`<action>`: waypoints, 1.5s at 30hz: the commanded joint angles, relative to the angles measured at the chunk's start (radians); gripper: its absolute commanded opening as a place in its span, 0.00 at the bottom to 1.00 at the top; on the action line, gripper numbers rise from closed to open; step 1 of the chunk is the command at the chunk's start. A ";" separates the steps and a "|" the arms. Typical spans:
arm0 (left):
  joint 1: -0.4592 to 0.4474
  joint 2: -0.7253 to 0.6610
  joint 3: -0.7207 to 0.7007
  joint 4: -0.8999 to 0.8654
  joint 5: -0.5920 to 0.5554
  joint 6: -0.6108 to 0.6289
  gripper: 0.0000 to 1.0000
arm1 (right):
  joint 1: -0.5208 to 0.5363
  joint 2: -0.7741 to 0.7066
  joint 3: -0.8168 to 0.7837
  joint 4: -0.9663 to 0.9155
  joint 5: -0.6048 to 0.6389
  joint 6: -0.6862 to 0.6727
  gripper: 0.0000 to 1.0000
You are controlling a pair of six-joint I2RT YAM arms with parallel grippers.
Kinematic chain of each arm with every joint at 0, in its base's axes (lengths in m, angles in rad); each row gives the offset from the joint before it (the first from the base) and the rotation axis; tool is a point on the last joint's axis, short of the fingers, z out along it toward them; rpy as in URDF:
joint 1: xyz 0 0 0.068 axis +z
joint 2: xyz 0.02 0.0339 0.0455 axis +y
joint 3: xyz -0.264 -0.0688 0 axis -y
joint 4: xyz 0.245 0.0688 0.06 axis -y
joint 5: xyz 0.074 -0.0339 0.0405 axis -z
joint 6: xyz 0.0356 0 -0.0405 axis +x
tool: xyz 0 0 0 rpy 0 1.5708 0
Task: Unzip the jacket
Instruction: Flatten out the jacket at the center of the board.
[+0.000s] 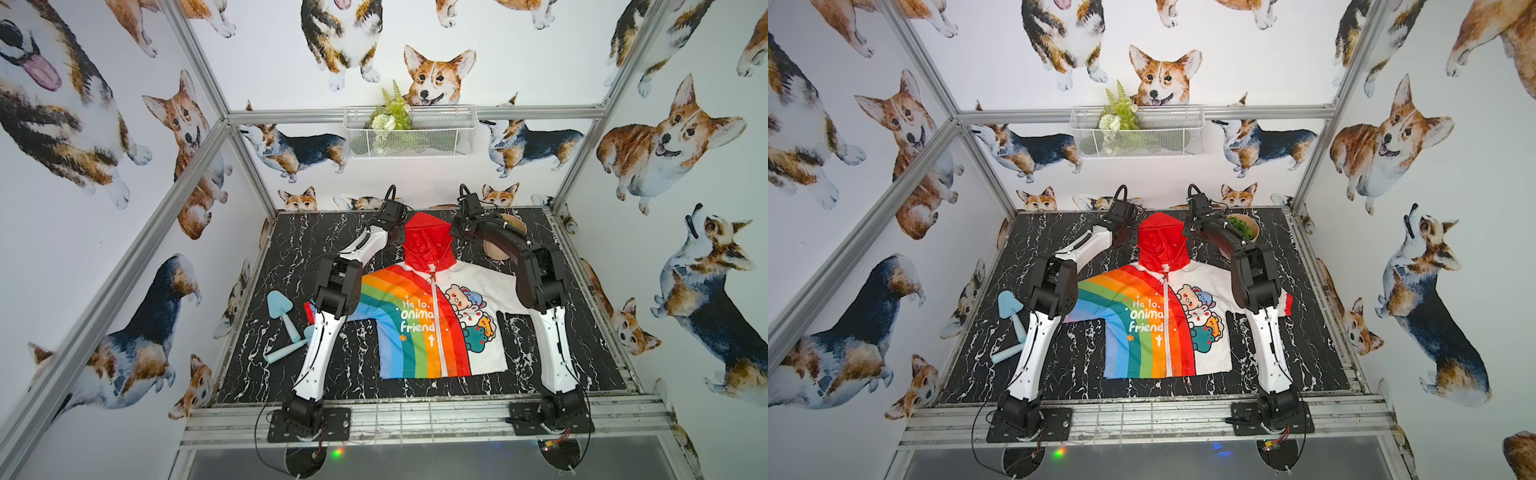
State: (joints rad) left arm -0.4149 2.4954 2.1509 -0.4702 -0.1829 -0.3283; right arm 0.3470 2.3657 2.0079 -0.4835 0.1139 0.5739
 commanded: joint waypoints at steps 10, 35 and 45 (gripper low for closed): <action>0.010 0.006 0.026 -0.071 -0.048 0.031 0.27 | -0.008 0.000 0.009 -0.053 0.056 -0.020 0.47; -0.007 -0.341 -0.311 0.108 0.179 0.020 1.00 | -0.009 -0.176 -0.146 0.018 -0.166 -0.071 0.87; -0.036 -0.737 -0.800 0.265 0.166 -0.085 0.87 | 0.009 -0.512 -0.589 0.137 -0.186 0.012 0.72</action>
State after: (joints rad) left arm -0.4313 1.8389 1.4631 -0.2787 -0.0185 -0.3611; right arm 0.3450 1.9396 1.5242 -0.4007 -0.0612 0.5354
